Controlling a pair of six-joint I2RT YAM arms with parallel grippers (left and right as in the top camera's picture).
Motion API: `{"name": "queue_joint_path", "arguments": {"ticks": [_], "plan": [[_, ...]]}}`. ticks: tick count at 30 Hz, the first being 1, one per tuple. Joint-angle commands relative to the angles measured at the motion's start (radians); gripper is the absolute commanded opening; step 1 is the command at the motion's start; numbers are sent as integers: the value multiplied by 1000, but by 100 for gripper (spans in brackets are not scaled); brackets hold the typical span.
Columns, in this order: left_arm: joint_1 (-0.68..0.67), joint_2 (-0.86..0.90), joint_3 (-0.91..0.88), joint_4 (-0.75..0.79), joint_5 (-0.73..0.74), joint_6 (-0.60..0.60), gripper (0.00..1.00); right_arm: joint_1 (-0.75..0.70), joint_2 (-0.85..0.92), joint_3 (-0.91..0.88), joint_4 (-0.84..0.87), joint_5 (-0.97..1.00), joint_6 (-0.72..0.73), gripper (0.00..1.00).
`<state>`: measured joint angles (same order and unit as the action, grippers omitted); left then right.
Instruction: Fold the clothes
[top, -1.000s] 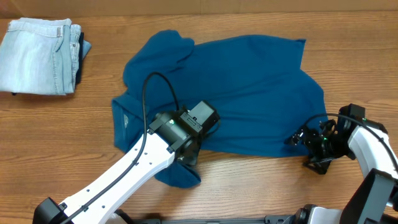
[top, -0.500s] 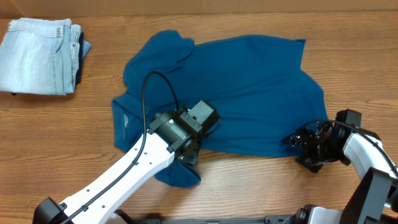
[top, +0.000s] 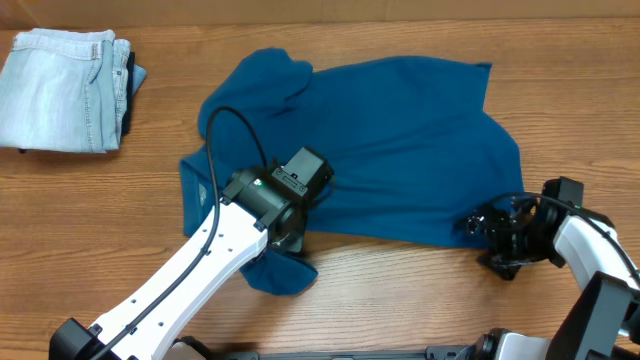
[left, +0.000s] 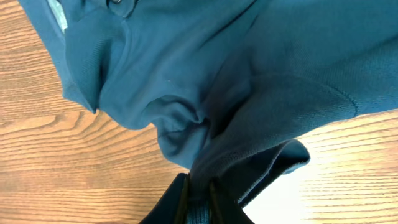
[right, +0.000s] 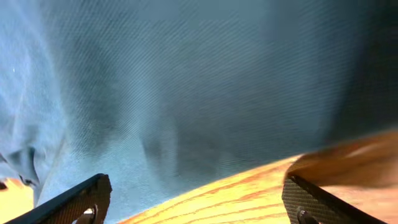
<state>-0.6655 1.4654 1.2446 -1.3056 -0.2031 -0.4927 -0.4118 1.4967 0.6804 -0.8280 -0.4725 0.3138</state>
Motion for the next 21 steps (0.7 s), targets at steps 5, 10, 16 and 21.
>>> {"name": "queue_joint_path", "arguments": {"ticks": [5, 10, 16, 21], "plan": [[5, -3, 26, -2, -33, 21, 14, -199, 9, -11, 25, 113, -6, 94], [5, -3, 26, 1, -28, 21, 14, -240, 9, -11, 70, 118, -6, 95], [5, -3, 26, 2, 13, 21, 14, -240, 9, -11, 229, 143, 21, 96], [5, -3, 26, 1, 13, 14, 14, -240, 9, -11, 261, 143, 58, 96]]}}
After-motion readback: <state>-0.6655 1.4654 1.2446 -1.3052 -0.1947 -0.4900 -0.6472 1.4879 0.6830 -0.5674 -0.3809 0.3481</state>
